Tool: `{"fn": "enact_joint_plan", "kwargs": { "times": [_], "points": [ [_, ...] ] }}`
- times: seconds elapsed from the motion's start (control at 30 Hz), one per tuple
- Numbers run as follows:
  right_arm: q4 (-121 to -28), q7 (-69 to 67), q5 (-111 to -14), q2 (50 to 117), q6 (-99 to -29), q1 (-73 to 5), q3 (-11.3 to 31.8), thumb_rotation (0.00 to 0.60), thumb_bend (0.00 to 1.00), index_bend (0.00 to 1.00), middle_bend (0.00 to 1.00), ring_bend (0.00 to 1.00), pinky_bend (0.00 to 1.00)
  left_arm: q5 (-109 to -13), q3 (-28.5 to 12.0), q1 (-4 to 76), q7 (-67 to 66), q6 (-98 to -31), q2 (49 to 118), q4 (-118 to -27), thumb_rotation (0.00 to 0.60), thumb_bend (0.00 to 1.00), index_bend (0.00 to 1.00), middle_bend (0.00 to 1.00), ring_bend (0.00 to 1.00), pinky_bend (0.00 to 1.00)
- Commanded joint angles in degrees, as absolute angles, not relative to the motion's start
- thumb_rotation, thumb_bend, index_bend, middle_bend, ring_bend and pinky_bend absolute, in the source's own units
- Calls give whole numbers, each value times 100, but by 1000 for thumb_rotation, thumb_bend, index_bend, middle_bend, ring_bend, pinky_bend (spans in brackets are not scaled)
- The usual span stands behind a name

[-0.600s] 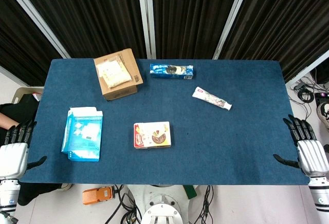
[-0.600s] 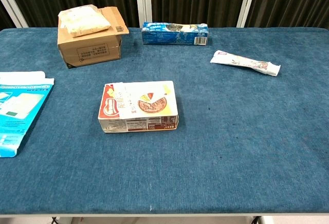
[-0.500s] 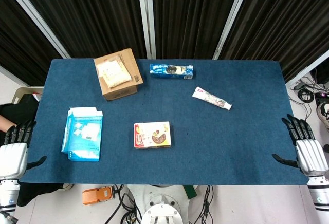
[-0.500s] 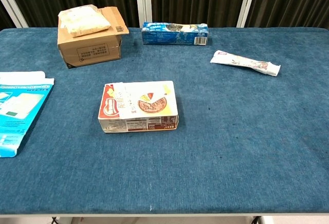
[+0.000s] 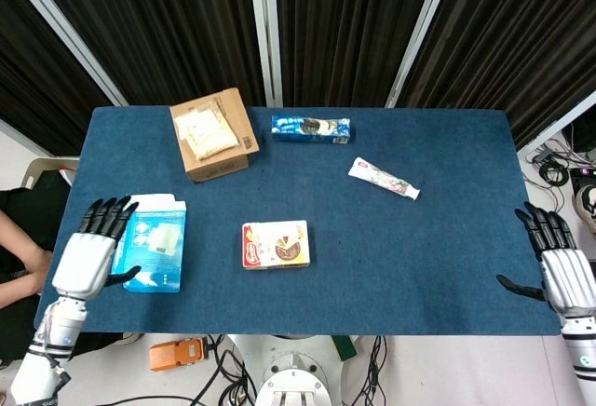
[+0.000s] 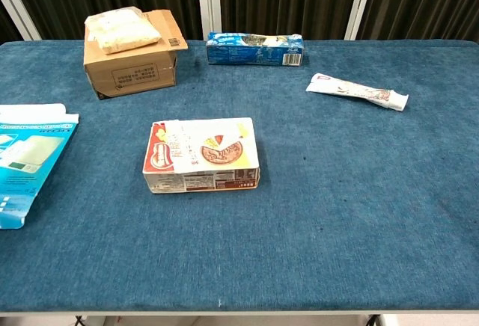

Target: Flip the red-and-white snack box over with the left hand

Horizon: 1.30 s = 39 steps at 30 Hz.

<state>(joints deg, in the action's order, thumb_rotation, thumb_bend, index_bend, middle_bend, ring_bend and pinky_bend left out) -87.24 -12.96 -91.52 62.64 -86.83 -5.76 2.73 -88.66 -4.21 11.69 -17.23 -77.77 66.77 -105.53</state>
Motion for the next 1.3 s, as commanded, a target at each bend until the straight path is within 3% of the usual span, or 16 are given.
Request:
{"fn": "enact_joint_plan", "kwargs": {
  "times": [0.03, 0.23, 0.37, 0.7, 1.0, 1.3],
  "points": [
    [-8706, -1319, -9147, 6270, -8685, -573, 269, 600, 149, 0, 0, 0, 0, -8781, -676, 1906, -2472, -6865, 6821, -11340, 600, 0, 47, 21, 0, 0],
    [-8628, -1377, -9120, 6287, -8654, -575, 256, 600, 149, 0, 0, 0, 0, -7400, -1129, 2945, -3411, -5669, 7501, -11803, 600, 0, 47, 21, 0, 0],
    [-8573, -1428, -9090, 6295, -8642, -569, 253, 600, 149, 0, 0, 0, 0, -5827, -1402, 3756, -4222, -5337, 8139, -11699, 600, 0, 47, 14, 0, 0],
    [-8429, -1581, -9033, 6302, -8622, -556, 250, 600, 149, 0, 0, 0, 0, -2665, -1776, 5305, -5343, -6091, 9398, -11173, 600, 0, 17, 12, 0, 0],
    [-8364, -1623, -9012, 6310, -8593, -556, 243, 600, 149, 0, 0, 0, 0, -1401, -2052, 6267, -5866, -7039, 10272, -10402, 600, 0, 10, 7, 0, 0],
    [-8343, -1634, -8983, 6319, -8548, -562, 237, 600, 150, 0, 0, 0, 0, -480, -2506, 6736, -6037, -7322, 10701, -9768, 600, 0, 45, 42, 0, 0]
  ]
}}
